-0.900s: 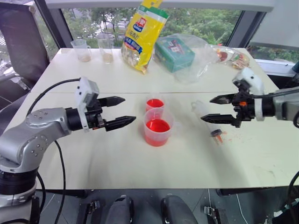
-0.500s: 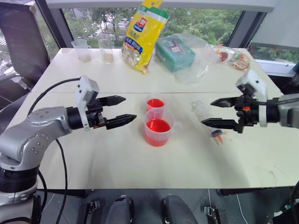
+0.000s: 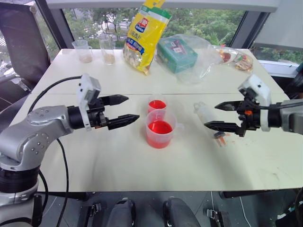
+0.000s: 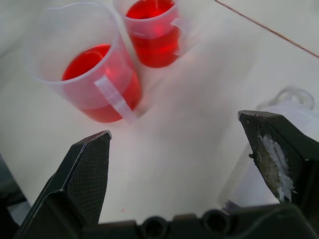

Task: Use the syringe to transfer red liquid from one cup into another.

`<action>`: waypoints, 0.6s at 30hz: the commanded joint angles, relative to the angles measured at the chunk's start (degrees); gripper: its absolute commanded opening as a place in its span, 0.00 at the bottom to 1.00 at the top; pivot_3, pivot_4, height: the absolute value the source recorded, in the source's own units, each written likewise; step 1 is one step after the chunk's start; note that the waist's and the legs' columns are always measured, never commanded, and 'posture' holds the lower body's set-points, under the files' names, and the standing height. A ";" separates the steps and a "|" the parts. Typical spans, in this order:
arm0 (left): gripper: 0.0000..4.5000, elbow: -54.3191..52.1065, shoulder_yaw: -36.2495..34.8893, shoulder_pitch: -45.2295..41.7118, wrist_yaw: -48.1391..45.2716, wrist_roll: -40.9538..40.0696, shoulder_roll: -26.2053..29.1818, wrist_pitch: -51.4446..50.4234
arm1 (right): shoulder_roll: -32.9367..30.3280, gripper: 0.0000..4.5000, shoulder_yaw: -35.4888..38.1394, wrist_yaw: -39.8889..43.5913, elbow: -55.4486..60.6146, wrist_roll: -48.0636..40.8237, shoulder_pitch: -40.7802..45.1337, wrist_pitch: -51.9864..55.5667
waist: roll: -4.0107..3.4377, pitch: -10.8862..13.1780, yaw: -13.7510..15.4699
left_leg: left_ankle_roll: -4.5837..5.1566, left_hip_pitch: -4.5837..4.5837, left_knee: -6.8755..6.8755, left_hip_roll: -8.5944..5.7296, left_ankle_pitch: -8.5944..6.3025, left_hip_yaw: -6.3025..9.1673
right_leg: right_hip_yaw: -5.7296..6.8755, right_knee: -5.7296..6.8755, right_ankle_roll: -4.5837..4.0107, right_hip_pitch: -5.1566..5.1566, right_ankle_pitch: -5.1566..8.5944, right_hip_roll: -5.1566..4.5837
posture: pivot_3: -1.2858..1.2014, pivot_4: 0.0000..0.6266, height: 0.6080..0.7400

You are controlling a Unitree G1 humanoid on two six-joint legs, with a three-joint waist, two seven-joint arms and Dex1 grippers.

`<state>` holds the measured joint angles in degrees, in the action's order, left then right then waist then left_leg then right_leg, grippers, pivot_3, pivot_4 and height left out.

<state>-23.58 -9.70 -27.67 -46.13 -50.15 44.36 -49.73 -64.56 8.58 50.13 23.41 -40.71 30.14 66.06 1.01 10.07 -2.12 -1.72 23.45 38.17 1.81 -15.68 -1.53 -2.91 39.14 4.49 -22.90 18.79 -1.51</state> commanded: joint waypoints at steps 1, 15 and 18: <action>1.00 -0.66 0.02 -0.85 -0.47 -0.25 0.46 0.25 | -0.18 0.99 -0.35 -1.38 -0.50 0.47 2.54 0.78 | 0.00 0.00 -0.04 | 0.00 0.00 0.00 0.00 0.00 0.00 | 0.00 0.00 0.00 0.00 0.00 0.00 | 0.52 0.24 1.00; 1.00 -1.04 1.12 -0.52 0.54 1.39 -1.66 2.20 | 13.67 0.99 -18.43 -14.65 -32.62 15.86 24.89 11.02 | 0.00 0.00 -0.27 | 0.00 0.02 0.01 -0.01 0.00 -0.04 | -0.04 0.06 0.00 -0.08 0.00 0.00 | 0.52 0.24 1.00; 1.00 -1.60 1.07 0.20 0.85 1.71 -2.00 2.74 | 16.11 0.99 -21.96 -12.88 -39.10 18.17 28.04 10.13 | 0.00 0.00 -0.25 | 0.00 0.08 -0.01 0.00 0.00 -0.05 | -0.05 0.05 0.00 -0.17 0.00 0.00 | 0.52 0.24 1.00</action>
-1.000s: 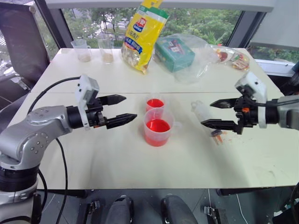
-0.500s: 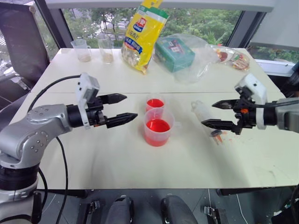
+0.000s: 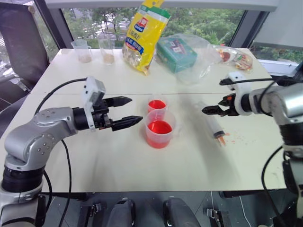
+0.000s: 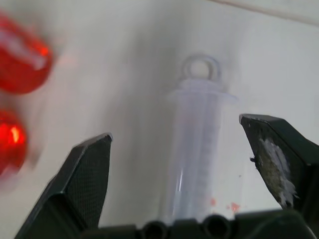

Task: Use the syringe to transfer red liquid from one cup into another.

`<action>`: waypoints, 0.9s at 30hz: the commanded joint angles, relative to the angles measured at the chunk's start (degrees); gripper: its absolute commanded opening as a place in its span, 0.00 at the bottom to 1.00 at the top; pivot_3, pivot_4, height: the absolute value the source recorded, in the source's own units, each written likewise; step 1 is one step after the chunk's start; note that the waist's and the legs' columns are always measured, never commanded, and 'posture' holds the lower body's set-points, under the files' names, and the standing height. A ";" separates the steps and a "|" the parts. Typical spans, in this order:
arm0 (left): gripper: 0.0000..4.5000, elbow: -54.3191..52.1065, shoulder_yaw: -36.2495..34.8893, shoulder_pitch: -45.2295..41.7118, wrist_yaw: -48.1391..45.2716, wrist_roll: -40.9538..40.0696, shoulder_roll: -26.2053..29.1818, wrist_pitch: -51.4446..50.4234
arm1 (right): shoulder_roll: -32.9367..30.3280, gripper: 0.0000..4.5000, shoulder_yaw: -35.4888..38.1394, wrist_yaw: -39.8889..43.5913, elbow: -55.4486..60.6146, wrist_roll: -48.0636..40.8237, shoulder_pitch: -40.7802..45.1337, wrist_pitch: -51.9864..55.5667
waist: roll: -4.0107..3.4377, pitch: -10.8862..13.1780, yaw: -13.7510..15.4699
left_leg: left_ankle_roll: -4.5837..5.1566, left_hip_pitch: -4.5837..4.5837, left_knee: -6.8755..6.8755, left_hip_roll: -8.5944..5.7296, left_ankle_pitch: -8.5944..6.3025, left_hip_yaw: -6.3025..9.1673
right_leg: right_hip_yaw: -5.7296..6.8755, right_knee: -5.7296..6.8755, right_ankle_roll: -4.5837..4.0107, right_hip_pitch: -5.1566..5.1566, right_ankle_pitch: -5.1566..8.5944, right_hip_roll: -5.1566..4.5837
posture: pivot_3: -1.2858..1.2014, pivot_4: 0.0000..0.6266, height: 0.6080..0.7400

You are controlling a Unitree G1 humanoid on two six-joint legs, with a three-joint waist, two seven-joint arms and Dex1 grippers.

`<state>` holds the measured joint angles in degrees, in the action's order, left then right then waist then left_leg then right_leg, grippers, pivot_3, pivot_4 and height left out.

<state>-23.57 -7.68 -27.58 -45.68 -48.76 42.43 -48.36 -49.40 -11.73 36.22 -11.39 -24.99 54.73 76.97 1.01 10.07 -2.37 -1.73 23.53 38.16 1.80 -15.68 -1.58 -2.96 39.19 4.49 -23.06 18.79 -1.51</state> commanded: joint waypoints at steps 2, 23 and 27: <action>1.00 -1.87 -1.05 0.42 0.72 0.39 -0.26 1.61 | 2.13 0.99 -2.83 1.68 -7.61 3.89 4.75 -1.69 | 0.00 0.00 0.01 | 0.00 0.05 0.00 0.00 0.00 -0.01 | 0.00 0.01 0.00 -0.06 0.00 -0.01 | 0.52 0.24 1.00; 1.00 -4.49 -2.06 3.58 3.24 1.17 -0.28 3.57 | 11.29 0.45 -8.72 8.04 -21.64 15.43 6.84 -11.41 | 0.00 -0.01 -0.23 | 0.00 0.01 0.02 0.01 0.00 -0.01 | 0.00 0.08 0.00 -0.06 -0.01 -0.01 | 0.52 0.24 1.00; 1.00 -3.97 -2.04 2.46 3.44 0.78 -0.17 3.50 | 11.85 0.32 -7.45 7.95 -22.01 16.28 6.67 -11.85 | 0.01 -0.01 -0.27 | 0.00 -0.02 0.02 0.01 0.00 -0.01 | 0.00 0.09 -0.01 -0.03 -0.01 0.00 | 0.52 0.24 1.00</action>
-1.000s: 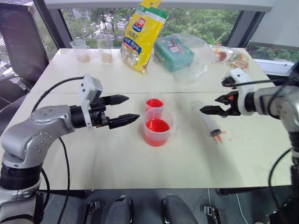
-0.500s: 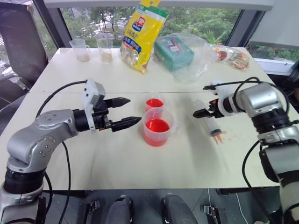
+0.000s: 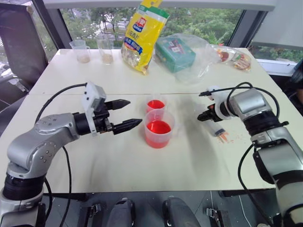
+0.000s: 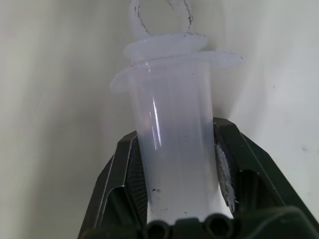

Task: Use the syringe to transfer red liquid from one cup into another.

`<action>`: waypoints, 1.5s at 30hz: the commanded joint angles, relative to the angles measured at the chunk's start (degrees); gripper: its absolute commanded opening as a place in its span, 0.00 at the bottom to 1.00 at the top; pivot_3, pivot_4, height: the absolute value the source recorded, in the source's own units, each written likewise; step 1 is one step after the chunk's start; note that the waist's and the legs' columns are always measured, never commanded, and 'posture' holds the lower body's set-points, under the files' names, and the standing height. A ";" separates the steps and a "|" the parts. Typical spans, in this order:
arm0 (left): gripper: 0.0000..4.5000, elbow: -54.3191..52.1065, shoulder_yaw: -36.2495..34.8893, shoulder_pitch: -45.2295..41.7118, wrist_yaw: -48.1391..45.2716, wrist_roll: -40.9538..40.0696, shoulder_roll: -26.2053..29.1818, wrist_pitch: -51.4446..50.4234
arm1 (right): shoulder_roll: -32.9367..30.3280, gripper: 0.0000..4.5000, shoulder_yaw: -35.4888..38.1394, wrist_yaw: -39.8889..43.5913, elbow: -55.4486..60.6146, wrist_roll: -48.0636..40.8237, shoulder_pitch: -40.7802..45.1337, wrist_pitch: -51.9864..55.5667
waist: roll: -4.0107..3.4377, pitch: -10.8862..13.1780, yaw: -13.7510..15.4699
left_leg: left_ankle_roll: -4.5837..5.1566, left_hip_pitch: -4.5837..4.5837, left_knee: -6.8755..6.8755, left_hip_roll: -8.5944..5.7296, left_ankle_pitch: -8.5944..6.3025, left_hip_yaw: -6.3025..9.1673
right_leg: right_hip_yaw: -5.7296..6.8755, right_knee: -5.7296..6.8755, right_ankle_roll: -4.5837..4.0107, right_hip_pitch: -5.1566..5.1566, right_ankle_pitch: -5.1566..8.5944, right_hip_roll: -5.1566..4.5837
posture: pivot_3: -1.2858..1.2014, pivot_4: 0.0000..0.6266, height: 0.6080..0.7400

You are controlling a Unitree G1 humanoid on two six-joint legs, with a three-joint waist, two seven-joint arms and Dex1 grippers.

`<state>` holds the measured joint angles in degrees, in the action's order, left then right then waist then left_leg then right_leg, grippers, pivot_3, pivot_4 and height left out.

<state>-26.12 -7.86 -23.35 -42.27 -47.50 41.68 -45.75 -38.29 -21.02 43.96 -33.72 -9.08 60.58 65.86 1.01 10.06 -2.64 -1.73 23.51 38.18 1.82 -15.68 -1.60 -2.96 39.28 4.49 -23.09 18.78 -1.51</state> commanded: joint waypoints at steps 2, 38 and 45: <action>1.00 -0.80 -1.90 -2.47 -0.34 -0.62 0.84 0.80 | 0.28 0.32 3.52 0.05 2.31 0.04 0.82 0.28 | 0.00 0.00 0.06 | 0.00 0.00 0.01 -0.01 0.00 0.00 | 0.00 0.02 0.00 0.00 0.00 -0.01 | 0.52 0.24 1.00; 1.00 13.18 5.61 -22.68 -14.68 1.90 0.48 -2.66 | 26.28 0.32 17.35 -0.19 47.53 -14.48 -40.28 -54.15 | 0.00 0.00 0.12 | -0.08 0.02 0.01 -0.02 0.05 0.04 | 0.05 0.12 0.01 -0.04 0.00 0.05 | 0.52 0.24 1.00; 1.00 11.85 6.57 -21.81 -15.63 1.03 -0.30 -4.09 | 25.75 0.32 16.07 0.01 46.17 -13.69 -40.98 -55.77 | 0.01 0.00 0.17 | -0.13 -0.04 0.02 -0.01 0.07 0.05 | 0.04 0.19 0.01 0.00 0.00 0.06 | 0.52 0.24 1.00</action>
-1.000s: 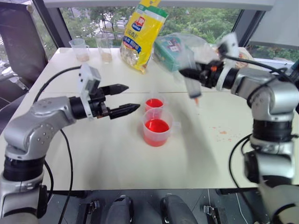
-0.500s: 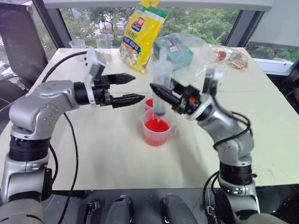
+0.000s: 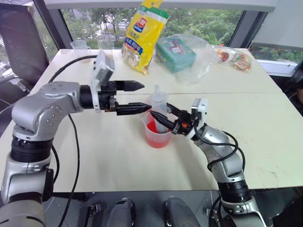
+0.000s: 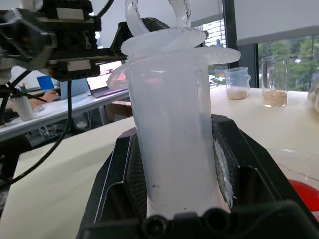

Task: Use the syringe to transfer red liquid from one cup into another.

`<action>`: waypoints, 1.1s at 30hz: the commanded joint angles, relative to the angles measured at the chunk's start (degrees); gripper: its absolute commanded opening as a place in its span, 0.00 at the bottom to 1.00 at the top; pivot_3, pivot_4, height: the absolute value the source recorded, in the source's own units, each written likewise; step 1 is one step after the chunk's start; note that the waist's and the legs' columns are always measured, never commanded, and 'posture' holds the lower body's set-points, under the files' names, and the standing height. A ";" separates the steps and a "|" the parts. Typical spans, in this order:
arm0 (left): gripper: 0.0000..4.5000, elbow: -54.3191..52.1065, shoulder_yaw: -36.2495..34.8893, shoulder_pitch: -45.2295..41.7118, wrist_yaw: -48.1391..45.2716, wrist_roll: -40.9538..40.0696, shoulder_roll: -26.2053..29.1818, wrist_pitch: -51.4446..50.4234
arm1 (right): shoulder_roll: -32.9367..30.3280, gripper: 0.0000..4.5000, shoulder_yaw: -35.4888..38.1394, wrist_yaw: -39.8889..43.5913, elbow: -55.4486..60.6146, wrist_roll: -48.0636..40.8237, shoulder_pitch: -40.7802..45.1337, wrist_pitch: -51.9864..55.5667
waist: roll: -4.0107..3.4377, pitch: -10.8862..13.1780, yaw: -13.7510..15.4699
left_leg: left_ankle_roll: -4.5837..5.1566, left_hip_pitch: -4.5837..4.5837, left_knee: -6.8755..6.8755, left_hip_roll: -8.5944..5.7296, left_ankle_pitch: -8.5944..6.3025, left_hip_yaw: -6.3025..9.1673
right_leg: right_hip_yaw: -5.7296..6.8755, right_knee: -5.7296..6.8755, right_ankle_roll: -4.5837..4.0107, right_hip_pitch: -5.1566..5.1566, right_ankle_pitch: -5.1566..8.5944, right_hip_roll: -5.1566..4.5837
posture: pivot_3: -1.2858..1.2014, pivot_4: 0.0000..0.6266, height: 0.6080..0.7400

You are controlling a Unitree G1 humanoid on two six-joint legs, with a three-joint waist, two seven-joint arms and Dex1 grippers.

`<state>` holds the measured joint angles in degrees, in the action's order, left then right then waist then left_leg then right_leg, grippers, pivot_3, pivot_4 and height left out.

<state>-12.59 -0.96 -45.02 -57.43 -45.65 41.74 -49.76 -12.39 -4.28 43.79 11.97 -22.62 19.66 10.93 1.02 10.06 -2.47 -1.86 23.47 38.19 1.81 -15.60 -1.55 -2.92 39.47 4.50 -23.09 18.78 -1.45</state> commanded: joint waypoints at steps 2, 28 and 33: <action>1.00 -1.60 -0.09 -0.35 -0.15 -1.01 -1.23 -0.32 | -0.28 0.32 -0.90 0.29 0.47 -0.05 -0.17 -0.98 | 0.00 0.00 0.04 | 0.00 0.00 0.01 0.00 0.00 0.00 | 0.00 0.00 0.00 0.01 0.00 0.00 | 0.52 0.24 1.00; 1.00 -2.33 -3.37 -0.98 -0.83 -3.10 1.06 -3.61 | -3.29 0.32 -1.55 1.47 0.98 -1.60 2.18 4.53 | 0.01 0.00 -0.02 | 0.00 -0.12 0.01 0.00 0.00 0.04 | 0.01 0.00 0.00 0.14 0.00 0.01 | 0.52 0.24 1.00; 1.00 -3.16 -3.69 -0.77 0.42 -4.75 0.07 -4.52 | -3.53 0.32 -1.66 1.71 0.54 -1.49 2.80 4.77 | 0.01 0.00 0.03 | 0.00 -0.12 0.02 0.00 0.00 0.05 | 0.02 -0.01 0.00 0.17 0.00 0.00 | 0.52 0.24 1.00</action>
<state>-14.20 -3.29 -45.38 -57.28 -49.33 41.87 -54.45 -15.78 -5.43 45.31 12.25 -23.75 22.02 15.54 1.02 10.05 -2.44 -1.86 23.35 38.22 1.81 -15.60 -1.49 -2.90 39.46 4.49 -22.92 18.78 -1.45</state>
